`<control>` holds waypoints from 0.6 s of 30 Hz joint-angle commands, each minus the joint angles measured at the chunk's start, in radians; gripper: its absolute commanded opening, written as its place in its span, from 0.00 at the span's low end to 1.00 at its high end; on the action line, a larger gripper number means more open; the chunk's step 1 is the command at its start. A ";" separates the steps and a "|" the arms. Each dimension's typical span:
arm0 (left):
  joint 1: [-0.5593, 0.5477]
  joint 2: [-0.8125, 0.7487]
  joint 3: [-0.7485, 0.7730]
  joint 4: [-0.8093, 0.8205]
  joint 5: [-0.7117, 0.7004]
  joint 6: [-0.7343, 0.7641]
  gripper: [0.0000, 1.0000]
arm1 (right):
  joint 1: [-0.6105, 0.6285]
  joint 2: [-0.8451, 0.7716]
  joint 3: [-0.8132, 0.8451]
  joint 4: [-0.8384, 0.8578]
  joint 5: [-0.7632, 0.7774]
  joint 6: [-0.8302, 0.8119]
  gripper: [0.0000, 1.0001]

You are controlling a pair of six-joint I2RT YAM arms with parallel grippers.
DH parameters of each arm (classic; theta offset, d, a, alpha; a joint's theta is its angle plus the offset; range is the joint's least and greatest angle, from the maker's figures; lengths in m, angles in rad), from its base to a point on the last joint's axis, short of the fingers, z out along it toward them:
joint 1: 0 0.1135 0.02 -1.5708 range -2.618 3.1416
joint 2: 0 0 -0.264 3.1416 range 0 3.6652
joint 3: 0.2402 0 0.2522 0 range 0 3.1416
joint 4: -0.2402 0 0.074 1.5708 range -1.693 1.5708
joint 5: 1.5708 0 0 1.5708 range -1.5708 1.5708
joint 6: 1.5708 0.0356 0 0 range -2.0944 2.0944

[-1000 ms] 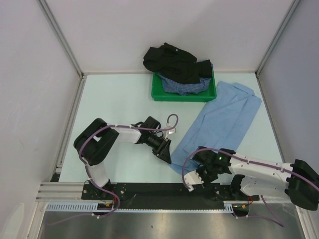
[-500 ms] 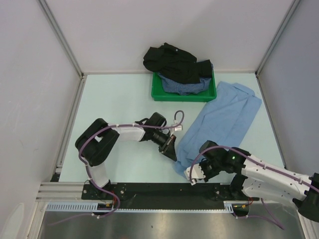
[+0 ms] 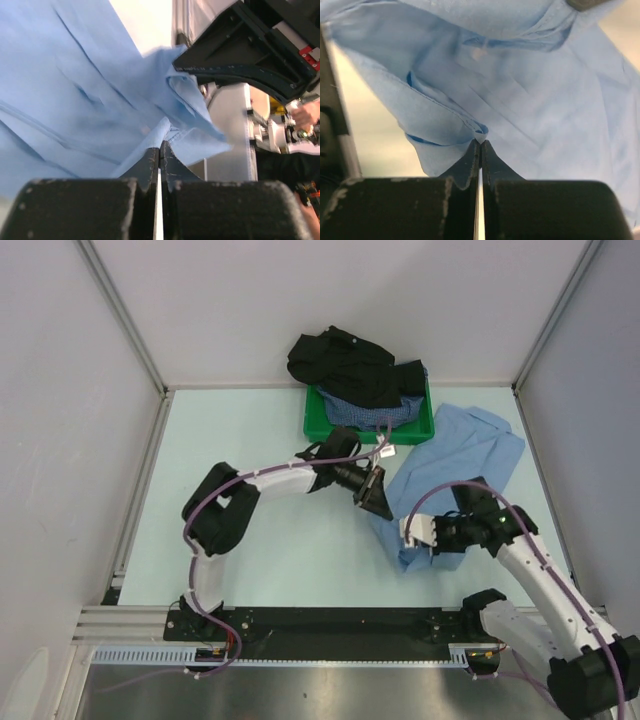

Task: Fold and stack the long sleeve shirts
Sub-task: Fold the shirt

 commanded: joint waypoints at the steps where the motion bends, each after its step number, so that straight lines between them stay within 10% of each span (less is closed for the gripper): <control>1: 0.006 0.108 0.215 0.077 -0.018 -0.102 0.00 | -0.228 0.086 0.080 -0.011 -0.091 -0.197 0.00; 15: 0.029 0.577 0.825 0.141 -0.221 -0.240 0.01 | -0.635 0.470 0.224 0.231 -0.139 -0.317 0.00; 17: 0.029 0.602 0.878 0.109 -0.244 -0.213 0.06 | -0.646 0.497 0.220 0.256 -0.133 -0.322 0.00; 18: 0.032 0.609 0.885 0.092 -0.256 -0.191 0.24 | -0.649 0.505 0.217 0.259 -0.116 -0.323 0.01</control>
